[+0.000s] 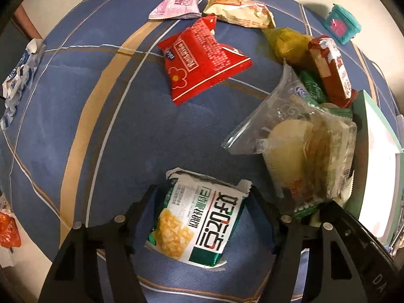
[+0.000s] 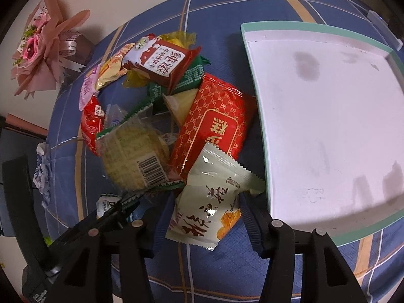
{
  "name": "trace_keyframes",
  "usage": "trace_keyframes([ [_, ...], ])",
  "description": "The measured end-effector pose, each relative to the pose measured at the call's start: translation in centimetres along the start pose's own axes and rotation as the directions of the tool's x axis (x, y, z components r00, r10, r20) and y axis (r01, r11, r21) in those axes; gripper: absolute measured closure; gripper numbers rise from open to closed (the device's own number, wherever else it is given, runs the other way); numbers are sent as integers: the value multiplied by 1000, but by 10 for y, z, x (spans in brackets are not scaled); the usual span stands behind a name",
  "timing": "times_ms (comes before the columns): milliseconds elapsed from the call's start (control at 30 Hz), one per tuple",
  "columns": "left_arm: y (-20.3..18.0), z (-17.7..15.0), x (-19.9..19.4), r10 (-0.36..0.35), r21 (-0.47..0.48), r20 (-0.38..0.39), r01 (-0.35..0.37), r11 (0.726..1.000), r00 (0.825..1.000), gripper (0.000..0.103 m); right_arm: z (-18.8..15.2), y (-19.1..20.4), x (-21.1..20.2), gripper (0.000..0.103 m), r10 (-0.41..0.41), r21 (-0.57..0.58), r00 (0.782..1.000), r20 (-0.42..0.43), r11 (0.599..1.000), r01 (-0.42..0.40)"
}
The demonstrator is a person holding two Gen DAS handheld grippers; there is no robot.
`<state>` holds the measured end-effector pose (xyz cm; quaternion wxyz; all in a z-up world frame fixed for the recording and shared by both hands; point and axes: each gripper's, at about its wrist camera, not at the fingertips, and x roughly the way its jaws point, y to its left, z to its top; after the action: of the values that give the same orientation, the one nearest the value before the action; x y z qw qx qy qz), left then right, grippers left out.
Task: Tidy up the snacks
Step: 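Carry both packets over the white tray and open both grippers to drop them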
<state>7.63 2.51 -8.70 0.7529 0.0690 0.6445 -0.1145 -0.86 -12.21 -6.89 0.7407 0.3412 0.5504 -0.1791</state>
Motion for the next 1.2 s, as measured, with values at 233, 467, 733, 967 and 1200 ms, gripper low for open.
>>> trace_keyframes([
  [233, 4, -1, -5, 21, -19, 6, -21, 1000, 1000, 49, 1, 4, 0, 47, -20, -32, 1000, 5, 999, 20],
  [467, 9, -2, -6, 29, -45, -1, -29, 999, 1000, 50, -6, 10, 2, 48, -3, -50, 999, -39, 999, 1],
  [733, 8, -2, 3, 49, -29, -13, -49, 998, 999, 49, -16, 33, 11, 48, -93, -151, 993, -66, 985, 82],
  [967, 8, -5, 3, 54, -30, -11, -54, 998, 998, 50, -17, 49, 17, 49, -147, -205, 989, -34, 969, 137],
  [1200, 8, -11, -30, 42, -47, 65, -39, 998, 997, 51, -16, 41, -6, 50, -101, -171, 995, -12, 980, 98],
])
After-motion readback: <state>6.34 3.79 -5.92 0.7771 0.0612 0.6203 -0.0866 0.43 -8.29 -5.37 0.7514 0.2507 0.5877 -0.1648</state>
